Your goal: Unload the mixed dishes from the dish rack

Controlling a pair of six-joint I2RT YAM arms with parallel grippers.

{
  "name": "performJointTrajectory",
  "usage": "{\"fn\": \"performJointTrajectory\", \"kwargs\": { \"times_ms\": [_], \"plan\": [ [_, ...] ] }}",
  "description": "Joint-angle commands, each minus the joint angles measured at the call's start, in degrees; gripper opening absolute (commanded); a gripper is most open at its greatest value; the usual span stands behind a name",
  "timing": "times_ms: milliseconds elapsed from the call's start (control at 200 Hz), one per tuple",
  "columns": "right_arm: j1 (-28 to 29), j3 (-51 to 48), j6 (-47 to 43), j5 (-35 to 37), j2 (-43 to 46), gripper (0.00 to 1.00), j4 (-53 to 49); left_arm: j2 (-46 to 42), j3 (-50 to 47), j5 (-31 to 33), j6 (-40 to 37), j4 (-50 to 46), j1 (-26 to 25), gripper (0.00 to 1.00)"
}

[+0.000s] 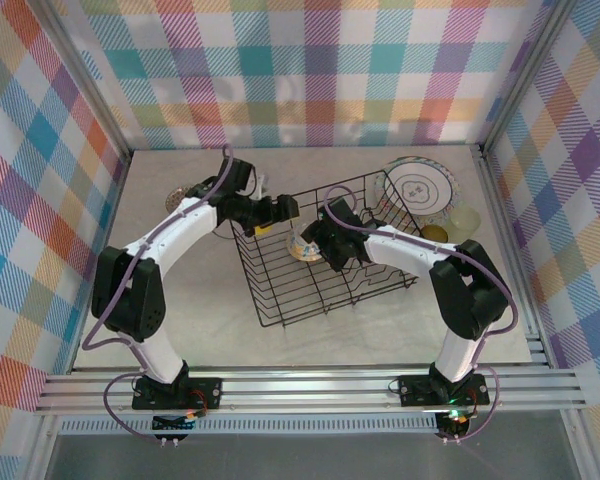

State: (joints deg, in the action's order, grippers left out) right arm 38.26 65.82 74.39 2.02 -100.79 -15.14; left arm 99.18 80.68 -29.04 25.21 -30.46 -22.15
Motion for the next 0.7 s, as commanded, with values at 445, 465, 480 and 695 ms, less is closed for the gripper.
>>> {"fn": "performJointTrajectory", "kwargs": {
  "times_ms": [445, 465, 480, 695],
  "plan": [
    [-0.74, -2.98, -2.39, 0.78, -2.09, 0.71, -6.04, 14.70, 11.05, 2.12, -11.46, -10.00, -0.88, 0.95],
    [-0.77, -2.96, -2.70, 0.87, -1.86, 0.73, -6.06, 14.76, 10.76, 2.10, -11.42, -9.78, -0.84, 0.95],
    [-0.74, -2.91, -3.04, 0.99, -1.60, 0.74, -6.05, 14.76, 10.54, 2.06, -11.35, -9.53, -0.87, 0.95],
    [-0.91, 0.24, -9.19, 0.35, 1.22, 0.83, -6.76, 14.91, 8.18, 1.12, -10.40, -7.27, -0.88, 0.95]
  ]
}}
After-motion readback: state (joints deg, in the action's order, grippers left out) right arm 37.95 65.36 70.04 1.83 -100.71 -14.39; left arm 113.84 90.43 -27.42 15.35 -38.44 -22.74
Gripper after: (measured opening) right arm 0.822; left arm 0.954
